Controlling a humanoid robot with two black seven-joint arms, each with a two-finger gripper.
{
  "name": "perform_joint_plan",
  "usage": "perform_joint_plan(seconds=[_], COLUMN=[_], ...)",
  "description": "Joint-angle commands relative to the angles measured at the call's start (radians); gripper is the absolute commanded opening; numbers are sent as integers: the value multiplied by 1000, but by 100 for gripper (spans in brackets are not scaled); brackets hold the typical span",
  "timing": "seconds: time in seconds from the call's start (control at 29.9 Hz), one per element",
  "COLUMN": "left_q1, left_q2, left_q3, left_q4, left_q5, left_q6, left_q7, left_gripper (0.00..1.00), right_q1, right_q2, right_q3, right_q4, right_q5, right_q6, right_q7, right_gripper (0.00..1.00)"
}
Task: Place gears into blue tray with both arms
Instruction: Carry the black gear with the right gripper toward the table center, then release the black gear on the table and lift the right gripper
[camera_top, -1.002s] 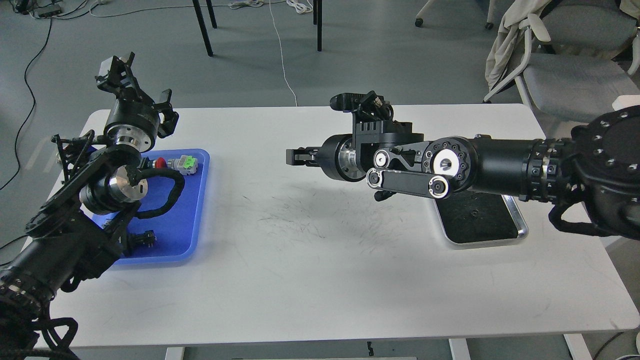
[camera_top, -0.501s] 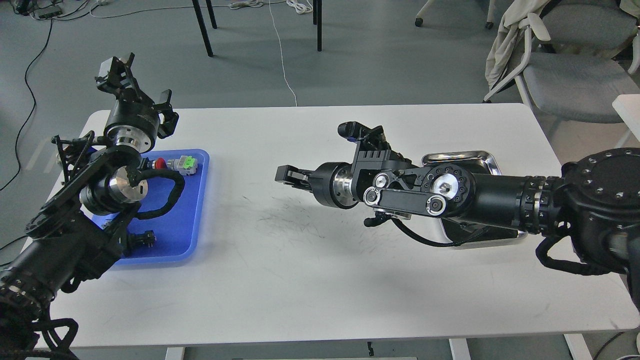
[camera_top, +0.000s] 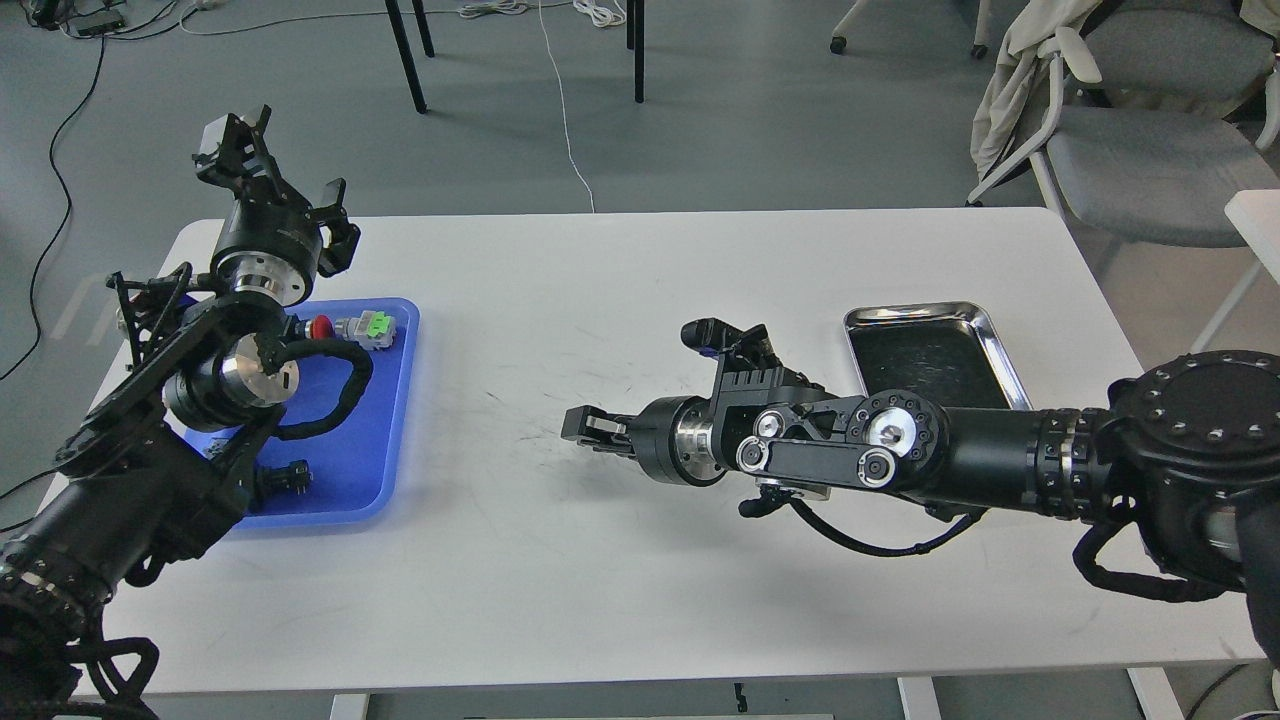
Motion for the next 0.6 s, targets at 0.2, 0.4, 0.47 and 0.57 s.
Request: perform_joint_plan(seconds=[0.2, 0.4, 0.47, 0.57], left_q1=[0, 0, 0, 0], left_q2=[2, 2, 2, 6], left_q3=[-8, -8, -10, -13], left_q4=[-2, -4, -5, -5], left_q5=[-2, -2, -2, -2], left_q6=[0, 0, 2, 3], left_q7=[0, 0, 0, 0], left_gripper=[99, 99, 99, 99], right_q1=[-7, -7, -6, 1], right_q2=[0, 0, 0, 0], right_q3=[0, 0, 1, 16], right_q4=[1, -5, -13, -22], right_q5=[15, 18, 18, 18], right_q6=[5, -15, -16, -33], right_q7=[0, 1, 3, 1], right_gripper=[32, 59, 66, 78])
